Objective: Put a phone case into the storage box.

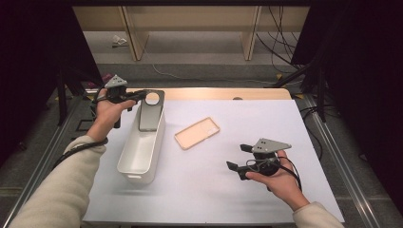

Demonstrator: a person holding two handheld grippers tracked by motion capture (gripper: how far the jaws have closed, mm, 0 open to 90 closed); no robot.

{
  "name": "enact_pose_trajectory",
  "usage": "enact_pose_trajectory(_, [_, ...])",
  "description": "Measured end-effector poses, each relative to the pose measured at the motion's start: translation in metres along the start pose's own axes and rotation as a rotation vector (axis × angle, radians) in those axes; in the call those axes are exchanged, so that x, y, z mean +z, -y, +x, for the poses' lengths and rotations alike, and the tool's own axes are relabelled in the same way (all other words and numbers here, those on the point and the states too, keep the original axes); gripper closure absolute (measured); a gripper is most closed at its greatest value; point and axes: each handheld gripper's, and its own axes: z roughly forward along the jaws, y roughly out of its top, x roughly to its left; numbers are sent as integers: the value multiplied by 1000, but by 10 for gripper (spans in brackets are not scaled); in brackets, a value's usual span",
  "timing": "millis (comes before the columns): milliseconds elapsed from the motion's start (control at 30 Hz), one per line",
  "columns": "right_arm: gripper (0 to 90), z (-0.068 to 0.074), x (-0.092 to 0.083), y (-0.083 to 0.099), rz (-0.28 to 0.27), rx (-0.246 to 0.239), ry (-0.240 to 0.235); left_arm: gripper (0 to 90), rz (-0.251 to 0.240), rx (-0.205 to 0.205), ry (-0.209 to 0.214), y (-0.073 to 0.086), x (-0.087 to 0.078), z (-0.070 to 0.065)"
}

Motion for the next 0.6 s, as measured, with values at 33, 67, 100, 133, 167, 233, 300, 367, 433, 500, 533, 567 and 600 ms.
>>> enact_pose_trajectory(33, [180,0,0,0,0,0,0,807,2,0,0,0,0,0])
enact_pose_trajectory(67, [180,0,0,0,-1,-1,0,807,4,2,-1,1,0,1])
enact_pose_trajectory(100, [180,0,0,0,-1,0,0,806,7,3,-2,1,1,1])
enact_pose_trajectory(133, [180,0,0,0,0,0,0,805,8,4,-3,1,1,1])
enact_pose_trajectory(167, [180,0,0,0,0,0,0,804,10,4,-5,2,1,1])
enact_pose_trajectory(233, [180,0,0,0,0,0,-1,802,15,5,-9,2,2,2])
enact_pose_trajectory(300, [180,0,0,0,-1,0,-1,799,22,10,-17,3,2,2])
enact_pose_trajectory(367, [181,0,0,0,1,-1,-1,797,24,10,-20,3,3,3])
enact_pose_trajectory(433, [181,0,0,0,1,-1,0,796,25,11,-21,3,3,3])
enact_pose_trajectory(500, [181,0,0,0,1,-1,0,794,31,14,-27,3,3,3])
enact_pose_trajectory(533, [181,0,0,0,1,0,-1,793,33,15,-29,3,3,4])
enact_pose_trajectory(567, [181,0,0,0,0,0,-1,792,34,15,-31,4,3,4])
enact_pose_trajectory(600, [181,0,0,0,0,-1,-1,791,36,15,-34,4,3,4])
